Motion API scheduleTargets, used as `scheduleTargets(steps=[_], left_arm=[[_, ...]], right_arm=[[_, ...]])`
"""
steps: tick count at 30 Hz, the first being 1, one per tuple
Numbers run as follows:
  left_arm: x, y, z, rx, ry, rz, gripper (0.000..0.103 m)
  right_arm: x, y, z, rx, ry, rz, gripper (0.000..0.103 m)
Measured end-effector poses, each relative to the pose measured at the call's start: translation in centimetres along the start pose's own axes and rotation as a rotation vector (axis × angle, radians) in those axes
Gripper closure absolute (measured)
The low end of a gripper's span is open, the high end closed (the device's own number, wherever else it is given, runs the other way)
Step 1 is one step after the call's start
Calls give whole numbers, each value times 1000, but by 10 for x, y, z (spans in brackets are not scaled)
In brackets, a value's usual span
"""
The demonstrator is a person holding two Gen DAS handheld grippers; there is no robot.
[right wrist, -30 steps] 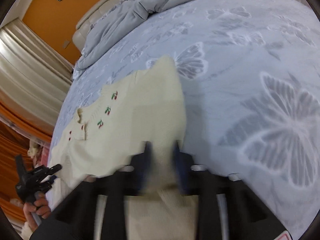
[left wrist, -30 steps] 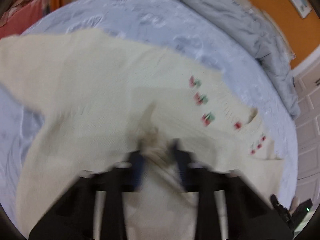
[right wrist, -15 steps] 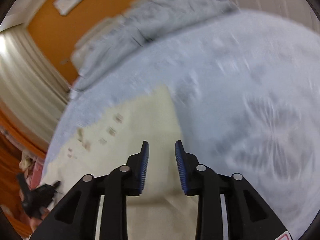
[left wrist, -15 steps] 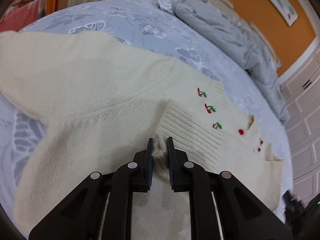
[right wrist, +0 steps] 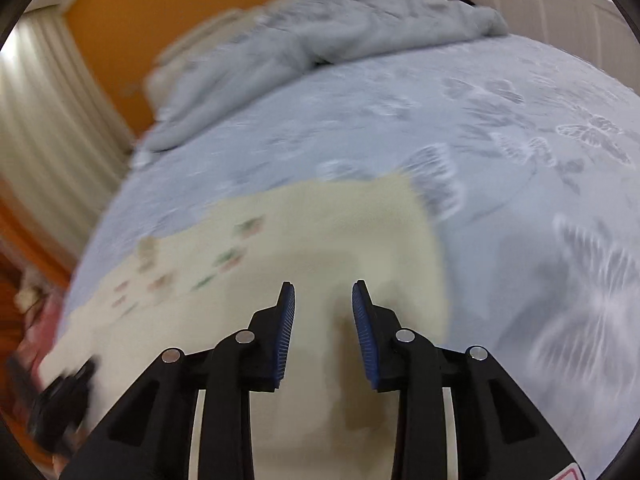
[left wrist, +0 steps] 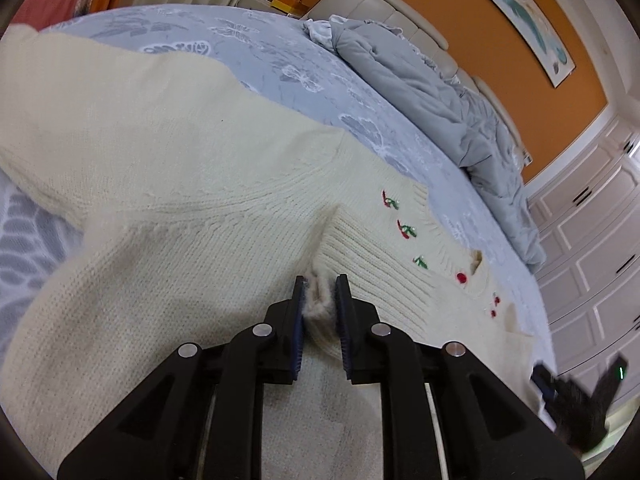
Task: Fold small clothes
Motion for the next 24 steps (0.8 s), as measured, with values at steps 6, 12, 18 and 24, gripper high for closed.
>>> scheduleTargets(steps=[6, 12, 18, 24], left_arm=[[25, 17, 66, 14, -68, 102, 49], [112, 139, 191, 310, -296, 266, 12], [136, 236, 214, 376, -364, 616, 15], [196, 132, 172, 340, -273, 299, 95]], right_arm=[[-87, 29, 27, -34, -6, 156, 53], [-96, 37, 23, -62, 12, 213, 41], [-100, 41, 21, -68, 11, 245, 33], [-101, 41, 19, -52, 14, 240, 29]])
Point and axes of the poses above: each gripper's, at about its wrist camera, not at the fingertips, and z roughly against the way its jaws point, y to its left, x to its top, the point moved 9 cm from there along -z, roughly the way its jaws point, and after that the axes turned 11 degrees about -x, right-handed, at the moved point
